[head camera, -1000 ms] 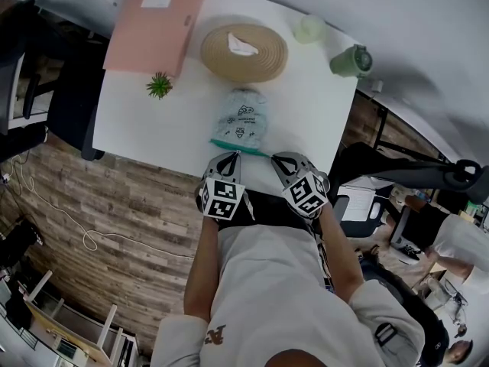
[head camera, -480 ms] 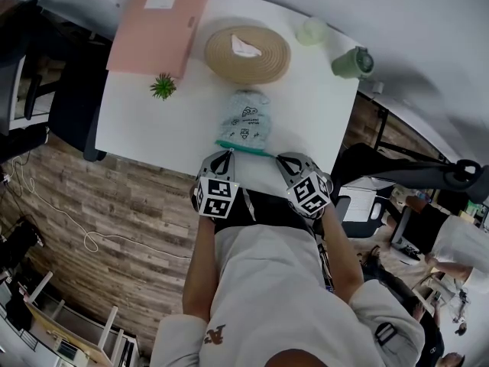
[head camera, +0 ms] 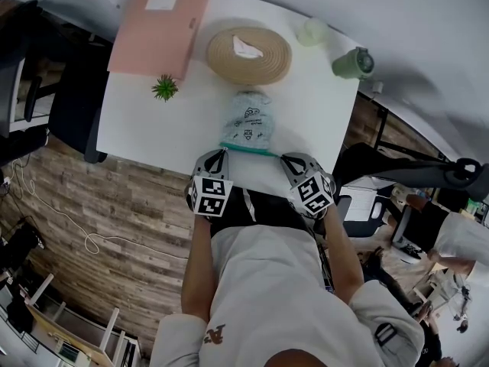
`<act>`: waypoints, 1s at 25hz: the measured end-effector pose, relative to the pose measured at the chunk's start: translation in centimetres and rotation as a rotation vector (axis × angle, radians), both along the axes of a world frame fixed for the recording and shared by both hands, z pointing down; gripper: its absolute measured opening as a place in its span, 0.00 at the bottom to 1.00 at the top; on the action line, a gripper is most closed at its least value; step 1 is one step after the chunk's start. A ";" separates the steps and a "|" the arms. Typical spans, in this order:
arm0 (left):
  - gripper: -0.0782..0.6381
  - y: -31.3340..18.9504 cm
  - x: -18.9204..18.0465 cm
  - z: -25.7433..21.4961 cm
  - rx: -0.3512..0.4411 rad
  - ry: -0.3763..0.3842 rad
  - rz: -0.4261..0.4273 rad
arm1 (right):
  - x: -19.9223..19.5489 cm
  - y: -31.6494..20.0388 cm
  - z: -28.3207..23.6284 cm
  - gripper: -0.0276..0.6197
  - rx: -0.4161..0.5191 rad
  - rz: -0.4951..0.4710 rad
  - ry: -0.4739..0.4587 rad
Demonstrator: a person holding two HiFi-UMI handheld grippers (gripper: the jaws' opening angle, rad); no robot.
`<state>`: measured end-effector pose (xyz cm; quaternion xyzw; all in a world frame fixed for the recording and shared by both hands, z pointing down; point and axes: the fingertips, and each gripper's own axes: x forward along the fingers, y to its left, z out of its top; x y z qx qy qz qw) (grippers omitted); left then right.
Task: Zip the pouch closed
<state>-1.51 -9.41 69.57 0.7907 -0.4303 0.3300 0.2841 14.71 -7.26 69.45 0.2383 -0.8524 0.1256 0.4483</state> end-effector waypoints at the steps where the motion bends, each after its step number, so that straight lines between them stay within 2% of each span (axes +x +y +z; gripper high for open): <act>1: 0.11 0.0 0.0 0.0 0.002 -0.004 0.004 | 0.0 0.0 0.0 0.05 0.000 0.003 0.000; 13: 0.11 0.3 -0.1 1.0 0.006 -0.015 0.020 | -0.4 0.2 0.7 0.06 0.028 0.066 0.022; 16: 0.12 0.3 -0.2 0.8 0.021 -0.020 0.009 | -0.4 0.3 0.3 0.15 0.039 0.090 0.010; 19: 0.23 0.1 -0.2 -0.9 0.064 -0.004 -0.003 | -0.6 -0.2 -1.5 0.23 0.086 0.150 -0.037; 22: 0.29 -0.6 -0.7 -3.8 0.150 -0.006 -0.036 | -1.2 -1.6 -4.9 0.31 0.167 0.229 -0.131; 25: 0.34 -1.6 -1.1 -7.1 0.240 -0.008 -0.063 | -2.0 -3.1 -8.5 0.34 0.238 0.268 -0.211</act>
